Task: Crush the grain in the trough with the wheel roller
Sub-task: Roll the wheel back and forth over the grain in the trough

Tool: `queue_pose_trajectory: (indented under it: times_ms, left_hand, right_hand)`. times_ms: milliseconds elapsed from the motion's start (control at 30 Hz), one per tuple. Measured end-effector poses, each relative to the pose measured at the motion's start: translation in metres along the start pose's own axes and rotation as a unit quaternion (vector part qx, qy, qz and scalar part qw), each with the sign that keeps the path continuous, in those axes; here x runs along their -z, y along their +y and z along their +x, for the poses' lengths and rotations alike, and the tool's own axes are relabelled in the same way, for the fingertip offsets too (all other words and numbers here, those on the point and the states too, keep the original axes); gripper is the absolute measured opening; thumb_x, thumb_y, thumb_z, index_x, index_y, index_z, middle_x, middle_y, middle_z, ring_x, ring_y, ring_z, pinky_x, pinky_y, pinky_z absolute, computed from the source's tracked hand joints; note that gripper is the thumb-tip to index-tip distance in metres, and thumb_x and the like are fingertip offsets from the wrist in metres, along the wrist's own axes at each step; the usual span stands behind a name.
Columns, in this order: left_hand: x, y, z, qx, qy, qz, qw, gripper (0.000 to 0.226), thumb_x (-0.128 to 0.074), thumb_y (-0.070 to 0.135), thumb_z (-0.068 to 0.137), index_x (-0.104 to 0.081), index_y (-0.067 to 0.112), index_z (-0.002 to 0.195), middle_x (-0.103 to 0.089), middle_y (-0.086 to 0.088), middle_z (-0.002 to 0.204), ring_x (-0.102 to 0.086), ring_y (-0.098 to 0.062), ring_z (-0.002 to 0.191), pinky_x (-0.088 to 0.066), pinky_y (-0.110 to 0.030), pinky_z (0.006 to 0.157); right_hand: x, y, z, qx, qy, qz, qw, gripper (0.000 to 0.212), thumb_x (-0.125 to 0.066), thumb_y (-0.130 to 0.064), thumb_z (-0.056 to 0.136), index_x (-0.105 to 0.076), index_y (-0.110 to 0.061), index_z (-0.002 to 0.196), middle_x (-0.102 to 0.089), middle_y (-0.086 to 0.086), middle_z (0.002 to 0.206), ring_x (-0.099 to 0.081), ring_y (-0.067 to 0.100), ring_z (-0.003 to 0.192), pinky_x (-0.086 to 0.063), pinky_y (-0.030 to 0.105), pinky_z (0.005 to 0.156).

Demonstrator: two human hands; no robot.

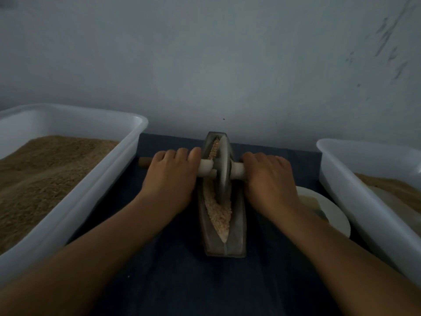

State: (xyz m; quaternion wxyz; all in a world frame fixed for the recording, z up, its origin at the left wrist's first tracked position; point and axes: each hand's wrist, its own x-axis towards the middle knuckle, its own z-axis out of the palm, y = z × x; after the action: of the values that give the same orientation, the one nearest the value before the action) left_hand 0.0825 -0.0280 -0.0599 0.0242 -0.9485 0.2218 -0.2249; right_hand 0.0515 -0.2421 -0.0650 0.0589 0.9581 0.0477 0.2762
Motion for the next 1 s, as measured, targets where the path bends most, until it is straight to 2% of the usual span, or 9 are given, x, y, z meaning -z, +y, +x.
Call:
queue_pose_trajectory:
  times_ms: [133, 267, 400, 467, 567, 667, 733, 867, 1000]
  left_hand:
    - [-0.010, -0.007, 0.030, 0.032, -0.039, -0.022, 0.998, 0.068, -0.068, 0.031, 0.083, -0.031, 0.022, 0.139, -0.054, -0.008, 0.129, -0.052, -0.030, 0.117, -0.040, -0.045, 0.101]
    - [-0.011, -0.010, 0.056, 0.037, -0.059, -0.014, 0.998, 0.064, -0.068, 0.030, 0.083, -0.034, 0.024, 0.137, -0.055, -0.012, 0.127, -0.051, -0.033, 0.118, -0.040, -0.049, 0.099]
    - [-0.010, -0.011, 0.070, 0.042, -0.058, -0.007, 0.997, 0.063, -0.066, 0.029, 0.086, -0.034, 0.025, 0.139, -0.053, -0.012, 0.128, -0.050, -0.034, 0.117, -0.040, -0.049, 0.097]
    - [-0.011, -0.010, 0.068, 0.040, -0.054, -0.008, 0.998, 0.061, -0.067, 0.027, 0.085, -0.035, 0.023, 0.138, -0.055, -0.012, 0.125, -0.052, -0.034, 0.115, -0.040, -0.048, 0.096]
    - [-0.012, -0.010, 0.054, 0.041, -0.044, -0.023, 0.998, 0.057, -0.068, 0.027, 0.083, -0.039, 0.022, 0.132, -0.059, -0.011, 0.119, -0.056, -0.032, 0.109, -0.041, -0.046, 0.094]
    - [-0.007, -0.008, 0.034, 0.038, -0.049, -0.022, 0.998, 0.058, -0.068, 0.033, 0.083, -0.039, 0.022, 0.132, -0.059, -0.009, 0.117, -0.057, -0.029, 0.108, -0.042, -0.043, 0.094]
    - [-0.001, -0.003, 0.019, 0.032, -0.049, -0.012, 0.998, 0.059, -0.068, 0.033, 0.083, -0.038, 0.022, 0.133, -0.058, -0.007, 0.118, -0.057, -0.028, 0.108, -0.042, -0.042, 0.095]
    - [0.017, 0.009, -0.013, 0.017, -0.020, 0.013, 1.000, 0.053, -0.063, 0.033, 0.086, -0.037, 0.024, 0.131, -0.057, -0.005, 0.118, -0.056, -0.025, 0.107, -0.040, -0.041, 0.098]
    - [0.032, 0.018, -0.036, 0.005, -0.008, 0.029, 1.000, 0.065, -0.064, 0.037, 0.085, -0.030, 0.025, 0.138, -0.053, -0.005, 0.128, -0.050, -0.026, 0.119, -0.032, -0.046, 0.110]
  right_hand:
    - [-0.012, 0.005, 0.029, -0.003, -0.017, -0.021, 1.000, 0.021, -0.057, -0.027, 0.086, -0.055, -0.024, 0.107, -0.061, -0.001, 0.100, -0.056, 0.025, 0.093, -0.032, 0.037, 0.076]
    - [-0.019, 0.013, 0.049, -0.008, -0.043, -0.015, 0.999, 0.035, -0.064, -0.033, 0.085, -0.054, -0.024, 0.118, -0.063, 0.002, 0.104, -0.059, 0.028, 0.092, -0.025, 0.033, 0.066]
    - [-0.026, 0.018, 0.059, -0.018, -0.054, 0.023, 0.998, 0.059, -0.069, -0.033, 0.083, -0.046, -0.022, 0.137, -0.060, 0.008, 0.114, -0.058, 0.031, 0.100, -0.035, 0.035, 0.068]
    - [-0.026, 0.017, 0.057, -0.021, -0.051, 0.019, 0.998, 0.053, -0.069, -0.034, 0.083, -0.051, -0.019, 0.130, -0.061, 0.009, 0.110, -0.058, 0.030, 0.096, -0.034, 0.034, 0.066]
    - [-0.022, 0.011, 0.042, -0.001, -0.008, -0.002, 1.000, 0.020, -0.067, -0.026, 0.082, -0.057, -0.016, 0.096, -0.063, 0.007, 0.088, -0.058, 0.030, 0.078, -0.023, 0.033, 0.062]
    - [-0.013, 0.003, 0.021, 0.006, 0.035, 0.001, 0.999, 0.014, -0.067, -0.016, 0.079, -0.055, -0.016, 0.086, -0.060, 0.006, 0.080, -0.055, 0.031, 0.074, -0.028, 0.036, 0.065]
    - [-0.007, 0.001, 0.005, 0.012, 0.044, 0.008, 0.999, 0.014, -0.066, -0.014, 0.082, -0.058, -0.016, 0.094, -0.060, 0.005, 0.085, -0.055, 0.028, 0.077, -0.034, 0.038, 0.071]
    - [0.010, -0.003, -0.029, 0.023, 0.025, 0.034, 0.999, 0.034, -0.070, -0.019, 0.084, -0.061, -0.015, 0.117, -0.064, 0.006, 0.104, -0.059, 0.027, 0.094, -0.041, 0.041, 0.086]
    - [0.031, -0.008, -0.055, 0.023, 0.010, 0.052, 0.998, 0.048, -0.072, -0.021, 0.083, -0.057, -0.011, 0.127, -0.063, 0.008, 0.116, -0.060, 0.028, 0.105, -0.042, 0.042, 0.096]
